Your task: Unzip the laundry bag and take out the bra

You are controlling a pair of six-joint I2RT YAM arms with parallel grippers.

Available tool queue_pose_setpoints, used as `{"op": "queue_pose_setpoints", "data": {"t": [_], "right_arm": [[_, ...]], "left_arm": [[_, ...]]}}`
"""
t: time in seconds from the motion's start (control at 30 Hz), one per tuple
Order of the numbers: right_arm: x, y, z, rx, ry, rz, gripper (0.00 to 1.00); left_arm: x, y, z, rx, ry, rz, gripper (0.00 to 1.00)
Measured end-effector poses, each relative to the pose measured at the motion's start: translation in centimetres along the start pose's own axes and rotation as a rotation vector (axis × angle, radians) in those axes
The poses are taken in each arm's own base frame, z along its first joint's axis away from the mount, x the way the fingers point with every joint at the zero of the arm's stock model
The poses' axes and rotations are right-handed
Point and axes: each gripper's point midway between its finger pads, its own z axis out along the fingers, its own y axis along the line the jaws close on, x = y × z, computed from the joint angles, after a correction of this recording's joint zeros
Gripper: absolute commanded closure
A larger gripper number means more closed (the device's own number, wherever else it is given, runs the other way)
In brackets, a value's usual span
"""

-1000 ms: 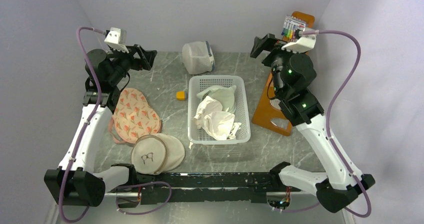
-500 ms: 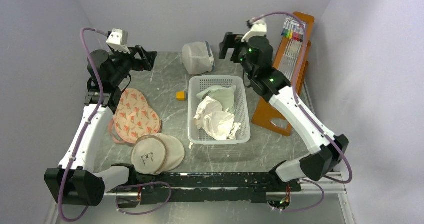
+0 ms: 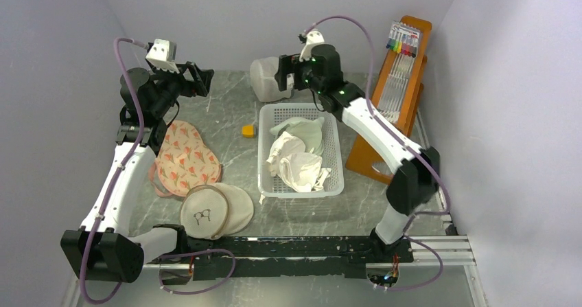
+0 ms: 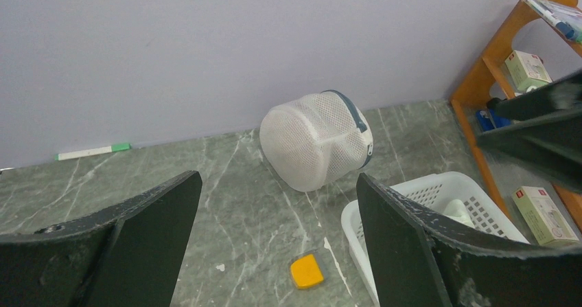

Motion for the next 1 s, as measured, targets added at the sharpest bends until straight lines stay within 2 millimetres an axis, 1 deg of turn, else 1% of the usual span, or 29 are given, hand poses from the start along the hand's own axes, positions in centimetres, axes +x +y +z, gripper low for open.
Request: {"op": "queue_pose_setpoints", "data": {"t": [0.1, 0.17, 0.27, 0.33, 0.37, 0.5, 0.57, 0.7, 0.77, 0.87, 0.9, 1.0], "right_arm": [[2.0, -0.6, 3.7, 0.029, 0.071, -0.005, 0.0], [3.3, -1.1, 5.7, 0.052, 0.105, -0.013, 0.0], [5.0, -2.2, 8.1, 0.106, 0.145, -0.032, 0.01], [5.8, -3.2, 9.4, 0.156, 0.16, -0.048, 0.05], [6.2, -4.0, 10.1, 0.198, 0.164, -0.059, 0.07], [7.7, -6.5, 12.1, 0.327, 0.176, -0.097, 0.17], [8.9, -7.7, 13.0, 0.384, 0.188, -0.121, 0.21], [11.5, -9.5, 14.2, 0.455, 0.223, -0.162, 0.25], [12.7, -10.0, 14.9, 0.464, 0.235, -0.172, 0.25], [14.1, -10.3, 15.8, 0.444, 0.249, -0.171, 0.25], [14.4, -10.3, 16.2, 0.431, 0.248, -0.169, 0.25], [14.3, -10.1, 17.0, 0.381, 0.229, -0.152, 0.3]], "left_arm": [[0.0, 0.2, 0.0, -0.008, -0.001, 0.005, 0.05], [0.0, 0.2, 0.0, -0.012, -0.001, 0.009, 0.05], [0.0, 0.4, 0.0, -0.018, -0.002, 0.013, 0.05], [0.0, 0.4, 0.0, -0.022, -0.001, 0.013, 0.05], [0.0, 0.5, 0.0, -0.023, -0.001, 0.013, 0.05], [-0.1, 0.8, -0.1, -0.03, -0.002, 0.012, 0.05], [0.0, 1.0, -0.1, -0.034, -0.002, 0.008, 0.05], [0.3, 2.0, 0.0, -0.043, 0.007, -0.012, 0.05], [0.7, 2.7, 0.1, -0.049, 0.02, -0.02, 0.05], [1.3, 3.1, 0.4, -0.055, 0.034, -0.026, 0.05], [1.3, 3.1, 0.4, -0.054, 0.035, -0.027, 0.05], [1.4, 3.0, 0.4, -0.044, 0.037, -0.028, 0.05]]}}
